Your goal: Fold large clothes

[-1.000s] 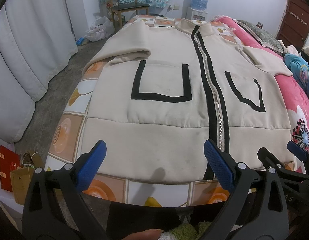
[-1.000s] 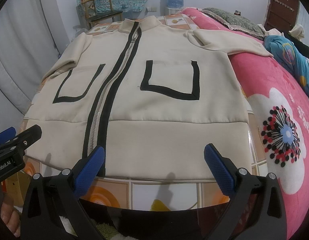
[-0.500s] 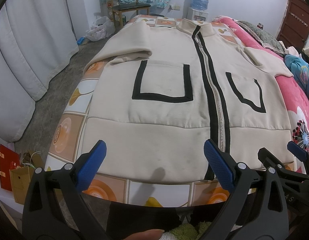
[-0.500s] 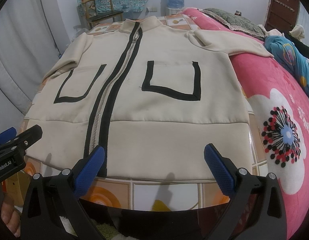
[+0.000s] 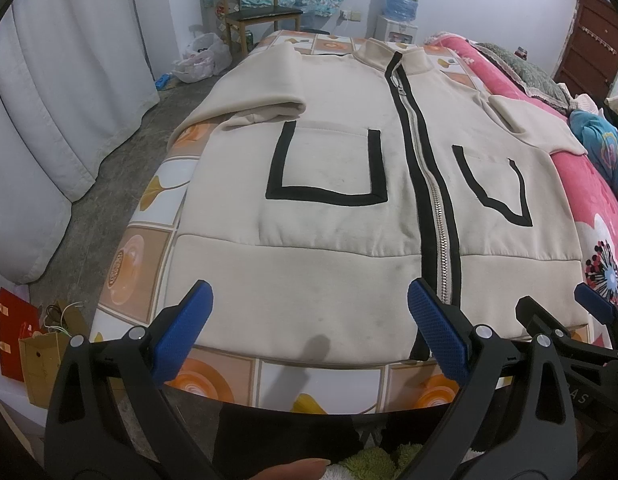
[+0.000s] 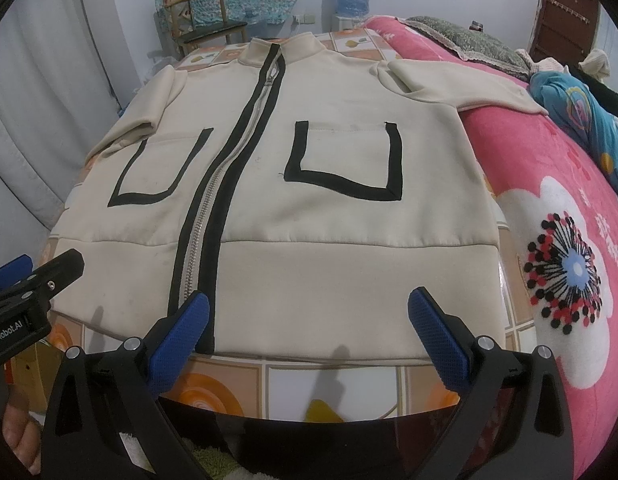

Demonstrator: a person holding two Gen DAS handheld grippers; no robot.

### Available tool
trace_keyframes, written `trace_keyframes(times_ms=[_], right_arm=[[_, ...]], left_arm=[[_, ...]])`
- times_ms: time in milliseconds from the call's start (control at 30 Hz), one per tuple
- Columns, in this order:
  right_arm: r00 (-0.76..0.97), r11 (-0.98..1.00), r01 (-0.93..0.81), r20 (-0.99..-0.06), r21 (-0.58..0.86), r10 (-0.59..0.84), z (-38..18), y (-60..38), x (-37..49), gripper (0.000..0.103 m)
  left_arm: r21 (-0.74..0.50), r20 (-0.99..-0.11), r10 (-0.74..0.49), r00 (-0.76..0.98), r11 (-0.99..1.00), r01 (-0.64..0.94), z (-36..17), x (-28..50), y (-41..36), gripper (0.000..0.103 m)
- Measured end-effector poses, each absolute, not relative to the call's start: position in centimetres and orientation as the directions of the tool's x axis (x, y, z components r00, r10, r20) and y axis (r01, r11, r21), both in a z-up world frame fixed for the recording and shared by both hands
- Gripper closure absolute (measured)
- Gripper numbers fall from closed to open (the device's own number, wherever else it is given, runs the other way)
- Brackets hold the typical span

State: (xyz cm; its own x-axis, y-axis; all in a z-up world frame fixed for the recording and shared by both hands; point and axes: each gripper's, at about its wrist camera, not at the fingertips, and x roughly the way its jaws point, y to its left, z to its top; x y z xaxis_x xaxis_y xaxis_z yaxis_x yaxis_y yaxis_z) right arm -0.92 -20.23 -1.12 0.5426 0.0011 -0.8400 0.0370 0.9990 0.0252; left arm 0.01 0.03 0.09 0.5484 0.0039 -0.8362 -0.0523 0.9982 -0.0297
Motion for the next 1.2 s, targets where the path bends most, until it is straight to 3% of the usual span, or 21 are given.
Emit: trace_keyframes(times_ms=[867,1200], right_arm=[[0.546,0.999,0.031,-0.838,0.025,0.003,-1.0,-19.8,-0.8,0.006],[0.540,0.996,0.082,-0.841,0.023,-0.025,-1.5,-21.8,0.2,0.006]], left_arm=[[-0.024,-0.833,0.010,0.553,0.998,-0.054,0.5,0.7,0.2,0.009],[0.043,-0.862,0.067,0.502,0.997,-0.059,-2.6,1.9,1.3,0.009]])
